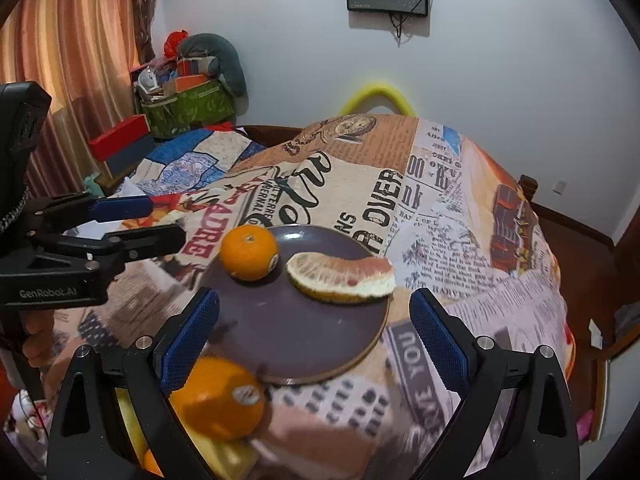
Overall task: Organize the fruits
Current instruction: 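Move the left gripper to a pale green corn cob while the right approaches a stickered orange, then grasp and lift the corn cob with the left gripper while the right grasps the stickered orange, then carry the corn cob and orange onto the grey plate and release both, then withdraw both open grippers from the plate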
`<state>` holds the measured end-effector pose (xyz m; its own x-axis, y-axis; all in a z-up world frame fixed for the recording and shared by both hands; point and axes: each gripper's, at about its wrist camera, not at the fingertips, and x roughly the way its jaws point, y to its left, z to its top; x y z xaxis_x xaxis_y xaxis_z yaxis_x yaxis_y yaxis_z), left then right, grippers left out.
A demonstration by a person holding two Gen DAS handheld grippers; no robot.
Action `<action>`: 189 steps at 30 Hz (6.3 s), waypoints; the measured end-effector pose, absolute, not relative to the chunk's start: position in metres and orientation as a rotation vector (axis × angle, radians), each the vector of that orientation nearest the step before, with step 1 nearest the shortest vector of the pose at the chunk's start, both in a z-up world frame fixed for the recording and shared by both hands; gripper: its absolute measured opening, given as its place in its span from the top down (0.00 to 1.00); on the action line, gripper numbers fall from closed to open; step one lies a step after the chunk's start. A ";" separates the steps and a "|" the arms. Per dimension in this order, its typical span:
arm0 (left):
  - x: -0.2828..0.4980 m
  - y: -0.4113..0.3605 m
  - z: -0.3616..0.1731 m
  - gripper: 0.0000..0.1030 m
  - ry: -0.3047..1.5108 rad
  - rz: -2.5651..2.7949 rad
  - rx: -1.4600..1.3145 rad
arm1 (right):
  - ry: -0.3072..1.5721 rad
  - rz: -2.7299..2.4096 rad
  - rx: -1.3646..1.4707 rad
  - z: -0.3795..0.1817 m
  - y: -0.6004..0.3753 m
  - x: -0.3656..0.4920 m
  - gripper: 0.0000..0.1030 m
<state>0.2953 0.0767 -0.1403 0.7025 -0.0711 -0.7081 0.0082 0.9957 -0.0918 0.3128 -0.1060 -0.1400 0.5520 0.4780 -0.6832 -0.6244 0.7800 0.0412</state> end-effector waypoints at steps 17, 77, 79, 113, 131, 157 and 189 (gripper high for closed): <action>0.201 0.068 -0.162 0.35 0.845 -0.013 -0.110 | 0.718 0.620 -0.171 -0.147 -0.135 0.233 0.07; 0.223 0.096 -0.244 0.61 0.982 -0.007 -0.230 | 0.877 0.684 -0.118 -0.212 -0.098 0.255 0.07; 0.225 0.099 -0.241 0.62 0.971 0.005 -0.237 | 0.894 0.683 -0.112 -0.215 -0.095 0.259 0.07; 0.213 0.061 -0.134 0.65 0.697 -0.047 -0.157 | 0.779 0.615 -0.016 -0.161 -0.142 0.265 0.36; 0.288 0.036 -0.155 0.65 0.742 -0.126 -0.164 | 0.789 0.577 -0.062 -0.181 -0.143 0.309 0.36; 0.381 0.049 -0.198 0.65 0.870 -0.139 -0.207 | 0.841 0.632 -0.146 -0.215 -0.116 0.358 0.36; 0.304 0.049 -0.155 0.46 0.835 -0.070 -0.150 | 0.783 0.624 -0.136 -0.175 -0.135 0.308 0.27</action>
<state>0.3038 0.0488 -0.1547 0.6694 -0.1207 -0.7330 0.0029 0.9871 -0.1599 0.3078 -0.1354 -0.1754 0.5403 0.4742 -0.6952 -0.5716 0.8131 0.1104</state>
